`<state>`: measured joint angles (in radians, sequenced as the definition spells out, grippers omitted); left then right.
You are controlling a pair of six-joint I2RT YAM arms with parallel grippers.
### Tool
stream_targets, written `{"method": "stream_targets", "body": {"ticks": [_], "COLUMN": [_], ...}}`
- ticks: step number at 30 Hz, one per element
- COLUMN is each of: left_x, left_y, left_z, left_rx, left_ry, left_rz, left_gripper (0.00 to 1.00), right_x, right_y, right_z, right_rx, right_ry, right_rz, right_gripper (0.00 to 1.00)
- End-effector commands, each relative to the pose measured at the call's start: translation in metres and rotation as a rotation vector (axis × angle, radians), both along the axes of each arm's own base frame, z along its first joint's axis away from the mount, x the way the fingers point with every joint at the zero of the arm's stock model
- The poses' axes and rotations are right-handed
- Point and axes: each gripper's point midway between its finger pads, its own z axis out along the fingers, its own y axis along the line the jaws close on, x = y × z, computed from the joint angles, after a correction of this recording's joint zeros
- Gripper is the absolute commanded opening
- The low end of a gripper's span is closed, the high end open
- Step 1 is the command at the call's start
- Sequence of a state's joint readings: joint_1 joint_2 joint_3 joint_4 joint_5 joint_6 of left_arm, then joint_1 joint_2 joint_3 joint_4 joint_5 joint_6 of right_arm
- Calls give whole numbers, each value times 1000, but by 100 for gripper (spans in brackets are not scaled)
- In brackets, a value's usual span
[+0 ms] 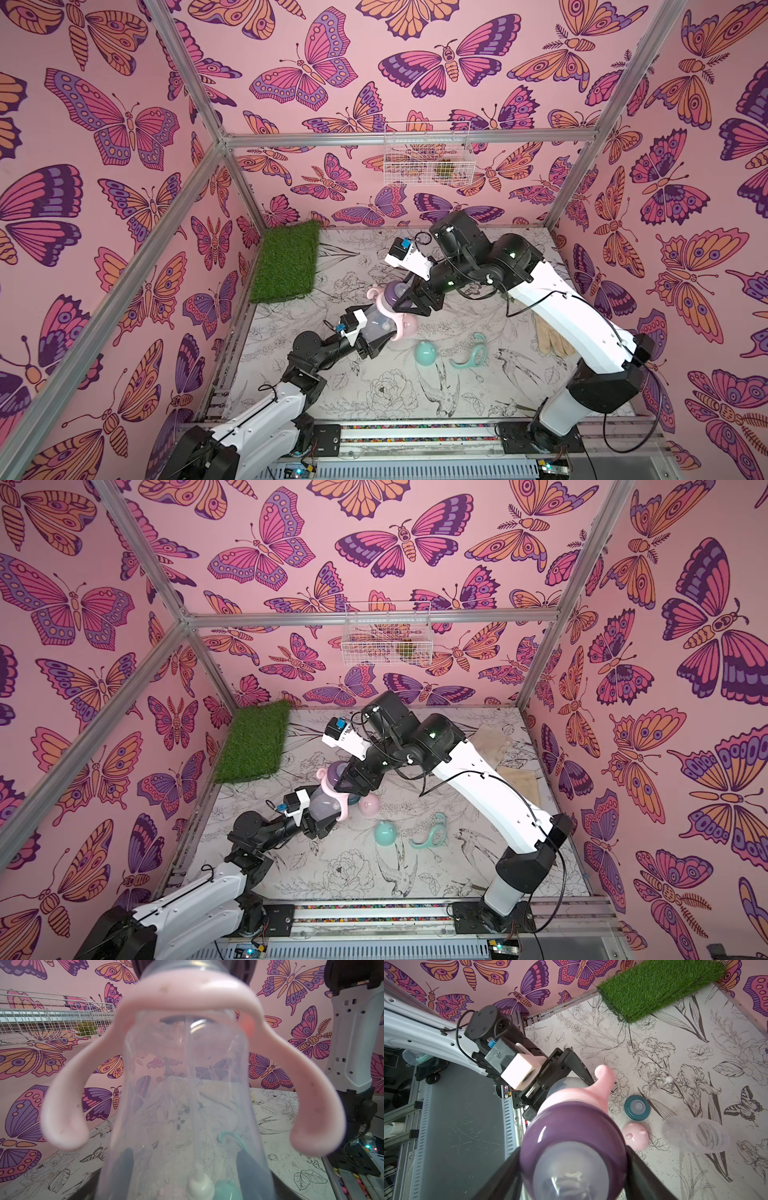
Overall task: Assemble the baby bottles
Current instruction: Close the nipple on the baby bottle.
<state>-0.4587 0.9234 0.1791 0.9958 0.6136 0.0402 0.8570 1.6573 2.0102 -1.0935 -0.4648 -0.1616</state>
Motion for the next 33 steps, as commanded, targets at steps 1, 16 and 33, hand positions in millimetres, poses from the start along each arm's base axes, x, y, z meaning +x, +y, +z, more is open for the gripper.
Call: {"method": "stream_targets", "body": {"ticks": [1,16,33], "left_x": [-6,-8,-6], "left_y": [-2,-2,2], "left_z": [11,15,15], "left_rx": [-10,-4,4], "left_ry": [-38,-47,-69], "left_rz": [-23,-28,9], "left_gripper": [0,0,0], "right_x": [-2,2,-7], "right_y": [2,7,0], "right_z": [9,-7,-26], "right_rx": [25,1,-44], "right_ry": [5,46,132], "right_rz": [22,29,59], "right_gripper": [41,41,41]}}
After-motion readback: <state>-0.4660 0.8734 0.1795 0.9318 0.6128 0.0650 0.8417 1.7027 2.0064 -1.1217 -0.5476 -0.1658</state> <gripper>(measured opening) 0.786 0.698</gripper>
